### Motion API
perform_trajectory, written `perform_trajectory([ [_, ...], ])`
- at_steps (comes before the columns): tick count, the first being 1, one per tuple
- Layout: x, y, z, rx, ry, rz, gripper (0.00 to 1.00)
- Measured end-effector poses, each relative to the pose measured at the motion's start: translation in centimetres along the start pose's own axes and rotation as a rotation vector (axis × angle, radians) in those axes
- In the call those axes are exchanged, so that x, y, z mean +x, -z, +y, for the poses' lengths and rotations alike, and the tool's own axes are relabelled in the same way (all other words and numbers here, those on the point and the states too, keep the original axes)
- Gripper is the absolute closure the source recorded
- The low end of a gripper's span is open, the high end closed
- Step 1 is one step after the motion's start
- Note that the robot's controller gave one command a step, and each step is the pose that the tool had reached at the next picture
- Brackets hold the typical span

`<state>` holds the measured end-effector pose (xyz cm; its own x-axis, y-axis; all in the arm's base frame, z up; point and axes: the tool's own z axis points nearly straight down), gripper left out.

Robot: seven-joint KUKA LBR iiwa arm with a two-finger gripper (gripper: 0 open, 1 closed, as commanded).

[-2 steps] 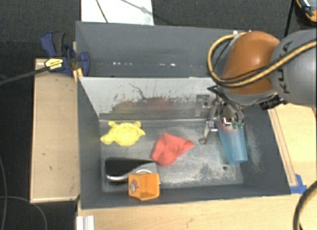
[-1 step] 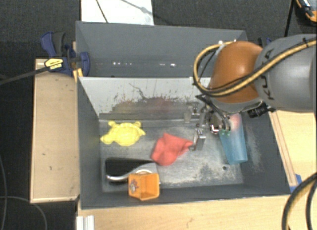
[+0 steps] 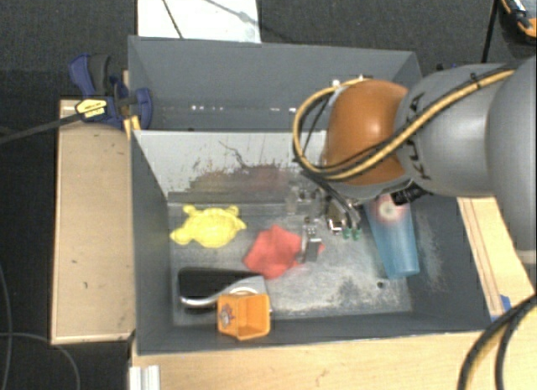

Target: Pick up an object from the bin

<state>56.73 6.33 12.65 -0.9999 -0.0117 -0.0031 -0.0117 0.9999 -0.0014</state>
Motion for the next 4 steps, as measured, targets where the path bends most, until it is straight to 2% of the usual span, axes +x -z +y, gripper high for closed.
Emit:
perform_trajectory([
  [1, -0.9, -4.0, 2.3, -0.008, 0.123, -0.003, 0.0],
  [2, 0.8, -5.7, 2.7, 0.001, 0.005, 0.004, 0.0],
  [3, 5.5, -5.5, 7.0, 0.015, 0.055, 0.001, 1.0],
  [4, 5.5, -5.5, 7.0, 0.015, 0.055, 0.001, 1.0],
])
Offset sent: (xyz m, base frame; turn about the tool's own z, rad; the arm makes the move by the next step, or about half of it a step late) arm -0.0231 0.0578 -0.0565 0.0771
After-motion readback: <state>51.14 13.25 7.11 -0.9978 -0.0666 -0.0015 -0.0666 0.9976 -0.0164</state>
